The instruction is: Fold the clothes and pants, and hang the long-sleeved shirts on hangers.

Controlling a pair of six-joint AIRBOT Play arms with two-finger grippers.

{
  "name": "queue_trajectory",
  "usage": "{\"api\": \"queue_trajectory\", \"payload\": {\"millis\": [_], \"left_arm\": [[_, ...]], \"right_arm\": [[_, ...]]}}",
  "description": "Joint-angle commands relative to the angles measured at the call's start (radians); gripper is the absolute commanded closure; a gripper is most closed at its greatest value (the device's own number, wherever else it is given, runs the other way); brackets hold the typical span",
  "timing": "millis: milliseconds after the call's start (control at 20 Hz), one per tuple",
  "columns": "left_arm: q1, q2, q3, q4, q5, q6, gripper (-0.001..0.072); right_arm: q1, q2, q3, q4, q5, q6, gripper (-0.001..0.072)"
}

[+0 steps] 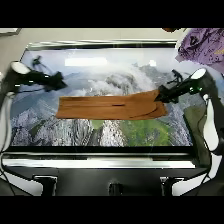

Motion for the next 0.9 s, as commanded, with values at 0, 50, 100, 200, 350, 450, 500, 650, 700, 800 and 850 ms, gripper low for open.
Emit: {"api": "queue_trajectory", "payload": {"millis": [0, 50, 100, 200, 350, 450, 500, 650, 700, 800, 850], "left_arm": [[-0.206, -0.103, 0.001, -0.104, 0.106, -0.076, 0.0692], [-0.264, -0.129, 0.001, -0.137, 0.149, -0.08, 0.0692], [-0.32, -0.154, 0.001, -0.179, 0.198, -0.092, 0.0692], [-0.413, -0.201, 0.001, -0.273, 0.289, -0.113, 0.0692], [-0.517, -0.266, 0.009, -0.435, 0.384, -0.113, 0.0692], [-0.565, -0.307, 0.033, -0.5, 0.401, -0.113, 0.0693], [-0.583, -0.326, 0.051, -0.518, 0.401, -0.113, 0.0692], [-0.637, -0.385, 0.108, -0.557, 0.426, -0.166, 0.0693], [-0.653, -0.402, 0.124, -0.565, 0.436, -0.185, 0.0693], [-0.684, -0.439, 0.161, -0.571, 0.452, -0.226, 0.0693], [-0.697, -0.46, 0.183, -0.575, 0.452, -0.25, 0.0692]], "right_arm": [[0.001, 0.111, 0.049, -0.13, 0.056, 0.096, 0.0688], [0.001, 0.138, 0.056, -0.138, 0.059, 0.108, 0.0688], [0.001, 0.161, 0.063, -0.154, 0.062, 0.117, 0.0688], [0.001, 0.201, 0.077, -0.171, 0.072, 0.132, 0.0688], [0.001, 0.238, 0.122, -0.183, 0.116, 0.155, 0.0688], [0.001, 0.255, 0.163, -0.188, 0.13, 0.169, 0.0688], [0.001, 0.263, 0.18, -0.192, 0.135, 0.177, 0.0688], [0.001, 0.27, 0.241, -0.198, 0.2, 0.217, 0.0688], [0.001, 0.273, 0.257, -0.198, 0.221, 0.224, 0.0688], [0.001, 0.289, 0.264, -0.198, 0.237, 0.235, 0.0688], [0.001, 0.299, 0.264, -0.199, 0.242, 0.235, 0.0688]]}}
